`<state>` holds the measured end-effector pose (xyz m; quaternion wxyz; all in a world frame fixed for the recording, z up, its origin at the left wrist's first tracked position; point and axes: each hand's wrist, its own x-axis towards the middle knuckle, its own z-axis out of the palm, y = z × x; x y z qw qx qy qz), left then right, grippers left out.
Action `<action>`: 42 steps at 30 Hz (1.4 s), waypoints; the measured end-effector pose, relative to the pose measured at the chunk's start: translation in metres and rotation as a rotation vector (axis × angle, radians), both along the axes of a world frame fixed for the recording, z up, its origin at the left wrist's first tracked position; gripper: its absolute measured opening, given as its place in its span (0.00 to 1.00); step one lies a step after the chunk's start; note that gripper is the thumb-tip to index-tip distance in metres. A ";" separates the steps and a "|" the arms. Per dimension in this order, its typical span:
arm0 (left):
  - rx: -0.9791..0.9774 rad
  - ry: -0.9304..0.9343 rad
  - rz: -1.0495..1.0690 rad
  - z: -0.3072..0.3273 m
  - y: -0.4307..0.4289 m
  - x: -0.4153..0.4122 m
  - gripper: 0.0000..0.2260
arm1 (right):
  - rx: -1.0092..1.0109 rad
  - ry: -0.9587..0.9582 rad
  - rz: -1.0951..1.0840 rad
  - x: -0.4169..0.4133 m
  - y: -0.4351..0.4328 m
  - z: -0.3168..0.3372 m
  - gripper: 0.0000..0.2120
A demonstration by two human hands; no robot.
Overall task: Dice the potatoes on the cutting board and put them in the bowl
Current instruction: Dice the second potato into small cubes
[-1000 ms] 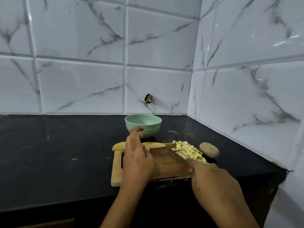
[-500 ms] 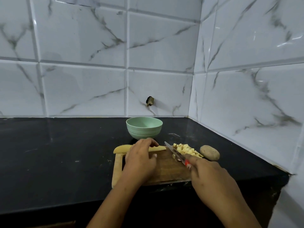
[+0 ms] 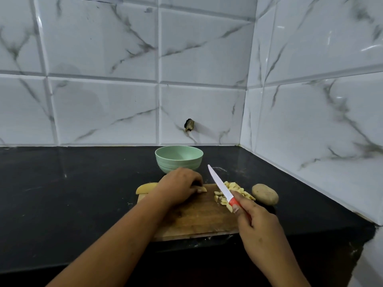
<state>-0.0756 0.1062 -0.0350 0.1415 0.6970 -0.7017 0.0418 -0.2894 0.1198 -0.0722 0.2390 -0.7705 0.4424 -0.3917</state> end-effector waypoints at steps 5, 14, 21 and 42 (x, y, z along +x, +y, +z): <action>-0.075 -0.034 -0.004 0.000 0.003 0.000 0.09 | -0.004 -0.026 0.014 0.000 0.000 -0.003 0.18; -0.277 0.095 -0.044 0.004 0.020 -0.008 0.05 | 0.042 -0.099 0.071 -0.004 -0.006 -0.004 0.16; -0.316 0.132 -0.053 -0.010 0.060 -0.016 0.05 | 0.009 -0.073 0.108 -0.004 -0.005 -0.004 0.17; -0.053 0.080 -0.079 -0.017 0.070 -0.007 0.10 | -0.015 -0.082 0.212 -0.015 0.028 -0.012 0.17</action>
